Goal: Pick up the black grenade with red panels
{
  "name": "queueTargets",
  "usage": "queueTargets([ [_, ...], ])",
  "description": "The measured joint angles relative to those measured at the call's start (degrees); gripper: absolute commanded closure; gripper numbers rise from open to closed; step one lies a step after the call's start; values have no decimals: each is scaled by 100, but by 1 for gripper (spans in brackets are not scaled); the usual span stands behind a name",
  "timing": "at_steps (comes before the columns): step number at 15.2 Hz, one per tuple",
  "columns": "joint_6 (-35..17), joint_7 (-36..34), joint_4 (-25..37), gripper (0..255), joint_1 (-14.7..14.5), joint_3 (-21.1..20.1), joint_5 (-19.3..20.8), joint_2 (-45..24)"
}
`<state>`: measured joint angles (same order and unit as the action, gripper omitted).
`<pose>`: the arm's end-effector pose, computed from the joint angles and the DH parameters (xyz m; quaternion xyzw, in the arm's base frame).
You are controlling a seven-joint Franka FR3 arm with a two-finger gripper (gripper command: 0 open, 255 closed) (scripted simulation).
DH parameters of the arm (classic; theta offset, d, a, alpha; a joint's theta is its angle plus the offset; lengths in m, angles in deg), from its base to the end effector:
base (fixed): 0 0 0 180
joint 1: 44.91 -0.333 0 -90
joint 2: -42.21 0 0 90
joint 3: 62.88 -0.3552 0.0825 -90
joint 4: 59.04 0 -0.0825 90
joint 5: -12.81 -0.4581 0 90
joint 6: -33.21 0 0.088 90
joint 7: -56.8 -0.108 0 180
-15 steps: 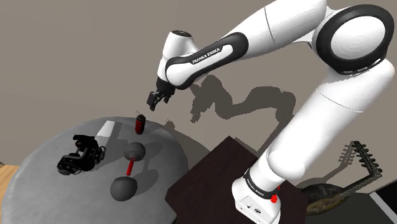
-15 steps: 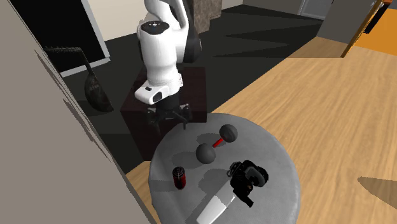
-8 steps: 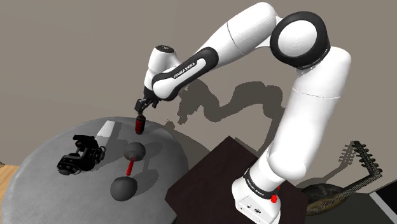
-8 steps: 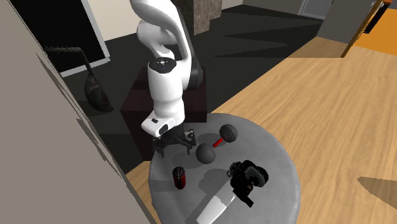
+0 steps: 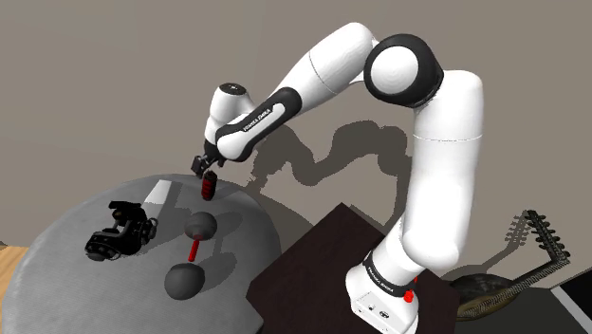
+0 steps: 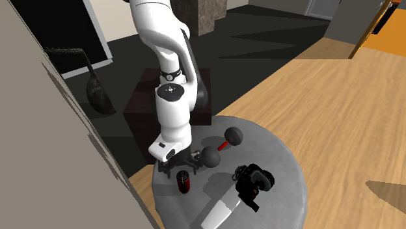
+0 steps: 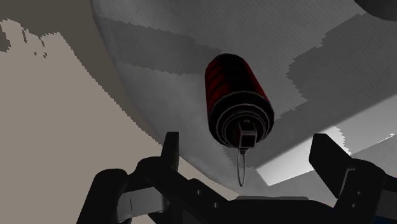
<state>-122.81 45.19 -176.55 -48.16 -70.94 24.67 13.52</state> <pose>0.6573 0.1378 0.1820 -0.9929 -0.0763 -0.0917 0.0008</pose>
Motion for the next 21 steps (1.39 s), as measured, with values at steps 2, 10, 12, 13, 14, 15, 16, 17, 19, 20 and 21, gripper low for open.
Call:
queueTargets([
  [2,-124,-39,37,0,-35,47,46,-159],
  [10,-262,-76,89,255,-73,98,94,-339],
  [12,-263,-77,92,255,-73,99,95,-341],
  [13,-263,-76,93,255,-73,99,95,-342],
  [14,-264,-76,94,255,-73,99,95,-343],
  [15,-265,-78,86,255,-74,99,95,-338],
  [16,-236,-75,78,255,-71,90,87,-307],
  [17,-201,-64,62,255,-60,75,75,-258],
  [19,-98,-32,42,255,-29,37,39,-136],
  [20,-46,-10,21,255,-8,16,18,-63],
  [21,1,-1,17,255,0,1,3,-12],
])
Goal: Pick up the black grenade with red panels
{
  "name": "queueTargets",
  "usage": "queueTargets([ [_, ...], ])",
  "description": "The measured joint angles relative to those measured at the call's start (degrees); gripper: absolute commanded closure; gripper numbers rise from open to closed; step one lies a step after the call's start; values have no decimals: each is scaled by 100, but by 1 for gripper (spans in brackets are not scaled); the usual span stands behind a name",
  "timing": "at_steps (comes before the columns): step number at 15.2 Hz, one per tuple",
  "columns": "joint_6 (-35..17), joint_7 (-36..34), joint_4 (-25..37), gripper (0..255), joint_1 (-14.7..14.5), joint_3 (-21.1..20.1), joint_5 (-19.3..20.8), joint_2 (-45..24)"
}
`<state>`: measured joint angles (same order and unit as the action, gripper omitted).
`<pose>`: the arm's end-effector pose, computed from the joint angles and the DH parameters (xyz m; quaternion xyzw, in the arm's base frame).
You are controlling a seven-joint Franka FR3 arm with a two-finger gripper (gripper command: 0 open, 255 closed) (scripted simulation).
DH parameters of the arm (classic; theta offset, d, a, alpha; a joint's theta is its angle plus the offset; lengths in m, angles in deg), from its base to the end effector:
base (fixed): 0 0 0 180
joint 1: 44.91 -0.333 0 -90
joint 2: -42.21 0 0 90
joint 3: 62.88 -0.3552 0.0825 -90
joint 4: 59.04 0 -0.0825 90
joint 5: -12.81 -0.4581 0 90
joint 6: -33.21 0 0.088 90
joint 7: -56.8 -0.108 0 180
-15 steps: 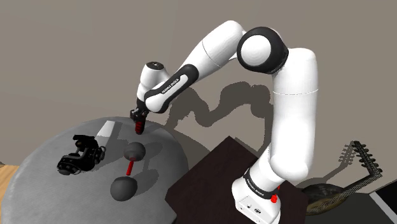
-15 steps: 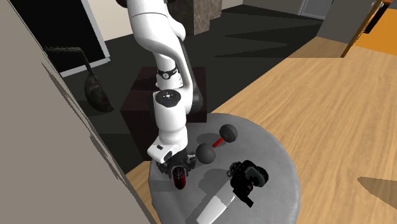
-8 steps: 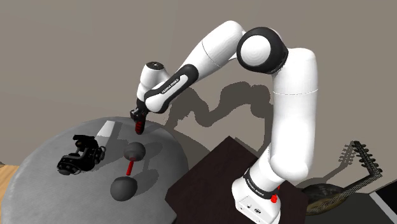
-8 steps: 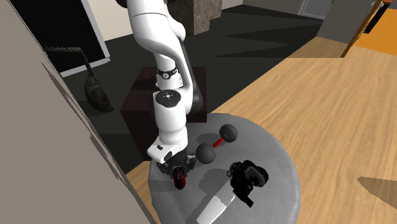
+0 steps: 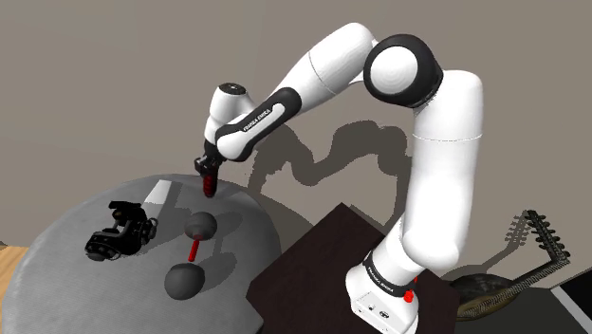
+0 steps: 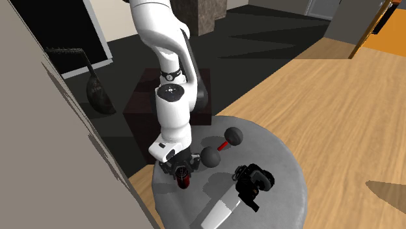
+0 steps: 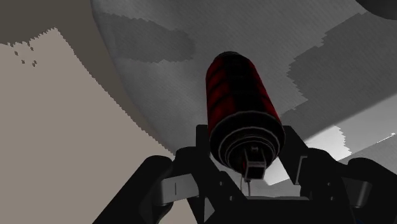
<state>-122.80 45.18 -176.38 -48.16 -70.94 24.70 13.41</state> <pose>0.6583 0.1380 0.1820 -0.9928 -0.0763 -0.0922 0.0008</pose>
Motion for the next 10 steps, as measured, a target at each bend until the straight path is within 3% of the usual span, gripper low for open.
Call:
queueTargets([
  [10,559,166,-30,255,125,-168,-206,593],
])
